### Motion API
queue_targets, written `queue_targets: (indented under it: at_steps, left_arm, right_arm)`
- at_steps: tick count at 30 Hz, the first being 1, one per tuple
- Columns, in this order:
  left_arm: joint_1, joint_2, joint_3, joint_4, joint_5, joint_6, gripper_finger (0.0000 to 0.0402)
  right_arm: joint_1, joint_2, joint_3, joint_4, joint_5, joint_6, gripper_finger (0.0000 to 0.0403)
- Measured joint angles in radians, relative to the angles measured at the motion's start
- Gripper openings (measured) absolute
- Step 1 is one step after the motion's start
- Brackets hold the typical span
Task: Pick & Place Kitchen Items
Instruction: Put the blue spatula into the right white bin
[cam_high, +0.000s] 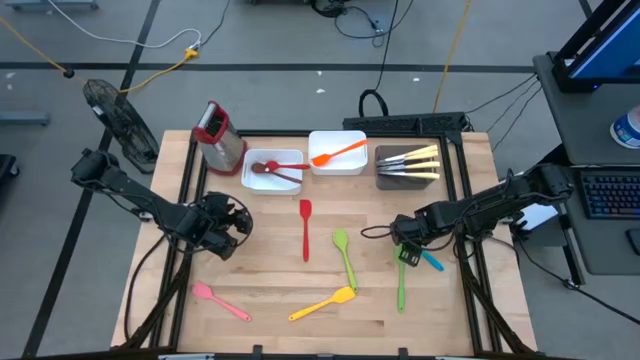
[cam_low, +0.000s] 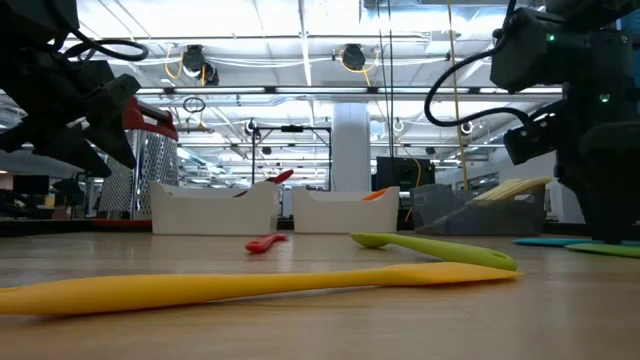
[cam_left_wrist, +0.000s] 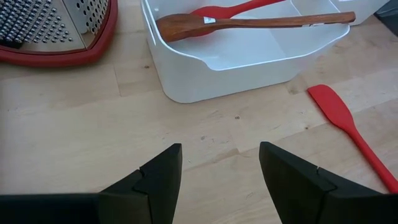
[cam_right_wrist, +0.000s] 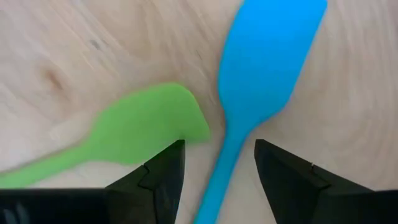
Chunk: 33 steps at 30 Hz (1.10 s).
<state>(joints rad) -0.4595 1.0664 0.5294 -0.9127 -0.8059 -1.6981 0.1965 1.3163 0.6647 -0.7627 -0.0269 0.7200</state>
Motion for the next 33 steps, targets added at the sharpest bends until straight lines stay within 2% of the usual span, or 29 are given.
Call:
queue_targets:
  at_steps: [5, 15, 20, 27, 33]
  left_arm:
    - [0.0, 0.0, 0.0, 0.0, 0.0, 0.0, 0.022]
    - [0.0, 0.0, 0.0, 0.001, 0.0, 0.0, 0.022]
    - [0.0, 0.0, 0.0, 0.001, 0.0, 0.0, 0.022]
    - [0.0, 0.0, 0.0, 0.002, 0.0, 0.0, 0.022]
    - [0.0, 0.0, 0.0, 0.001, 0.0, 0.0, 0.0219]
  right_arm:
    - [0.0, -0.001, -0.005, 0.012, 0.029, 0.0, 0.0186]
    - [-0.001, -0.002, -0.029, -0.011, -0.015, -0.005, 0.0187]
    - [-0.001, -0.002, -0.029, -0.015, 0.006, 0.0, 0.0182]
    - [0.0, -0.002, -0.03, -0.018, 0.048, 0.009, 0.0155]
    - [-0.002, -0.004, -0.072, -0.011, 0.075, 0.07, 0.011]
